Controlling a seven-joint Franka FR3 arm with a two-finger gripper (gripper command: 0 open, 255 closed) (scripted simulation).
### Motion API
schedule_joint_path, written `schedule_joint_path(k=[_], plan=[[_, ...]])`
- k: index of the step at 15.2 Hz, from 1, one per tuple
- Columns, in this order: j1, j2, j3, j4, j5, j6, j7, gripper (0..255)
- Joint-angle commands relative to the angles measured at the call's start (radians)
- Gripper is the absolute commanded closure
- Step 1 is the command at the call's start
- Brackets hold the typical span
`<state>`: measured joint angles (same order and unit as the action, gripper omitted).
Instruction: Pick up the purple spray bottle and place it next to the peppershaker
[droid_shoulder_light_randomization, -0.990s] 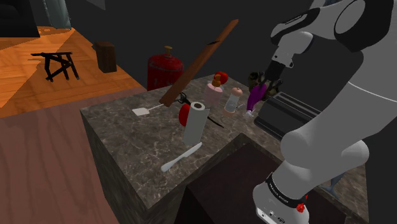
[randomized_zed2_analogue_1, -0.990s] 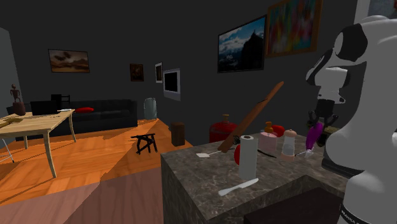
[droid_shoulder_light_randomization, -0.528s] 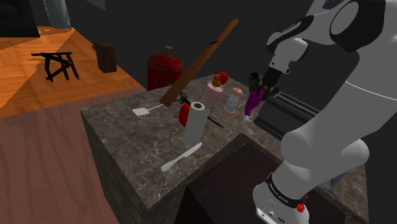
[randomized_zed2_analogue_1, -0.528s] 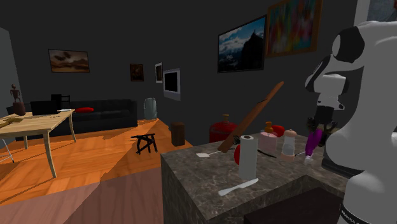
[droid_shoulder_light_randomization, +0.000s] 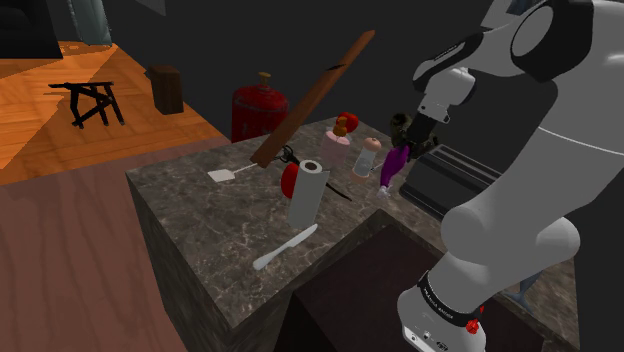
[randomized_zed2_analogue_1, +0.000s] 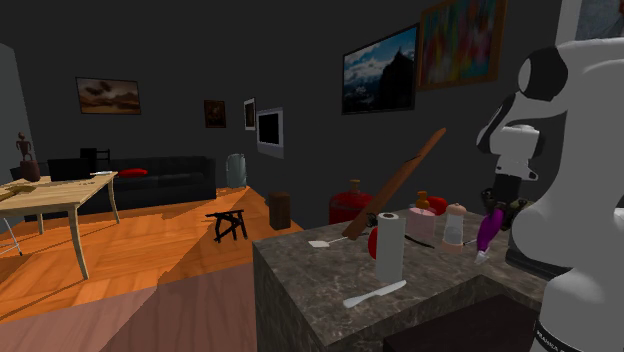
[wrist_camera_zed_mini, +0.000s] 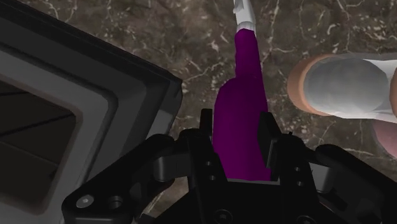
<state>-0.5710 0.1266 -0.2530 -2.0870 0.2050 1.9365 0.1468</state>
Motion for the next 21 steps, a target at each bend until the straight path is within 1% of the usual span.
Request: schedule_joint_path(k=[1, 4, 11, 12, 14, 16, 17, 21], plan=[[-0.004, 0.030, -0.002, -0.022, 0.006, 0.027, -0.011, 255], [-0.005, 0.052, 0.001, -0.034, 0.015, 0.059, -0.021, 255], [-0.008, 0.052, 0.003, -0.034, 0.014, 0.059, -0.021, 255], [-0.008, 0.039, 0.001, -0.051, 0.011, 0.063, -0.022, 0], [-0.008, 0.048, 0.002, -0.043, 0.013, 0.064, -0.022, 0], [-0.011, 0.037, -0.001, -0.077, 0.013, 0.085, -0.033, 0], [0.001, 0.053, -0.006, -0.034, 0.016, 0.059, -0.022, 0], [-0.006, 0.028, -0.020, 0.065, -0.005, -0.065, -0.009, 0]])
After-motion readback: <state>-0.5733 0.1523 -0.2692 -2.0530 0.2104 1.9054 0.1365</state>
